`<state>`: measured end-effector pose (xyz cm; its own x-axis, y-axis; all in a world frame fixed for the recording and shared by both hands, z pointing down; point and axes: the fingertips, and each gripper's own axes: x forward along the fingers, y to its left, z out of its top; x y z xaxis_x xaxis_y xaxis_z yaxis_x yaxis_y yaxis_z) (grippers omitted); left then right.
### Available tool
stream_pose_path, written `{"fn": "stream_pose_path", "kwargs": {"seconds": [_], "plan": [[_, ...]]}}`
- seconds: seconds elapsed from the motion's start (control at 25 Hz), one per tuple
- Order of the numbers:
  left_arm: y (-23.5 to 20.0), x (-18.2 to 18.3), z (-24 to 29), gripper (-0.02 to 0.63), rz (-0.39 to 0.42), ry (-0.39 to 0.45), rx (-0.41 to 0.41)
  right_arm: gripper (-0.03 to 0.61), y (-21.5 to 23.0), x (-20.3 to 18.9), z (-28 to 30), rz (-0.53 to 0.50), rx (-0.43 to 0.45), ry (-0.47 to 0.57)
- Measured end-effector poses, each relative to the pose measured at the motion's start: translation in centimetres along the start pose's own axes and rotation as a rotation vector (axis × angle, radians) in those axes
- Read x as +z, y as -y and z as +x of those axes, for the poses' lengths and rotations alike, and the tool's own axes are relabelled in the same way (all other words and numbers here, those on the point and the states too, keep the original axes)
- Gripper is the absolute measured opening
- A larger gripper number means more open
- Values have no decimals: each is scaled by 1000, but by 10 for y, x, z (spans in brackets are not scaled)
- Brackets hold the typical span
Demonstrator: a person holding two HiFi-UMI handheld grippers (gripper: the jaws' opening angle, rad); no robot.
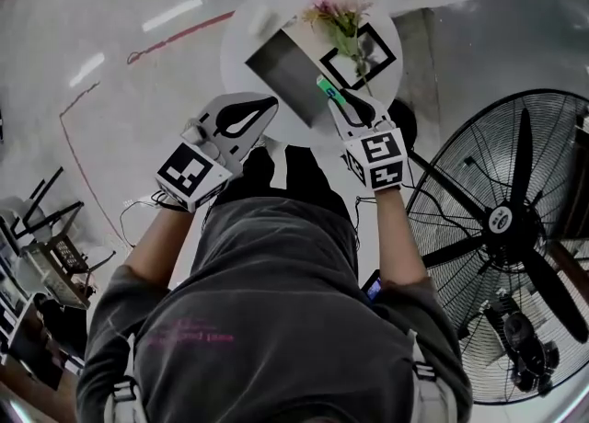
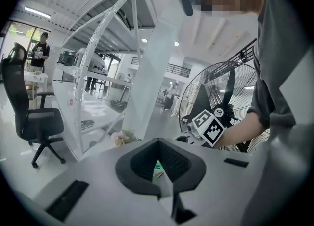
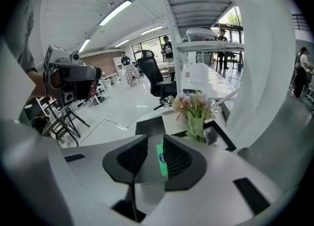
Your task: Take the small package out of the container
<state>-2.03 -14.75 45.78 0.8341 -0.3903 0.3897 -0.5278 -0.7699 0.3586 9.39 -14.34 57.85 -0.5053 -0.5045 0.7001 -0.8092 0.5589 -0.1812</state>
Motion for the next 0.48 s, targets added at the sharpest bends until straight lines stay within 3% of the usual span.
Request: {"fn": "stream_pose_path", "kwargs": {"seconds": [0.48], "plan": [[-3,-21,13,15,-32,-39,13,143,8,-43,24,-245,-18,-174]]}}
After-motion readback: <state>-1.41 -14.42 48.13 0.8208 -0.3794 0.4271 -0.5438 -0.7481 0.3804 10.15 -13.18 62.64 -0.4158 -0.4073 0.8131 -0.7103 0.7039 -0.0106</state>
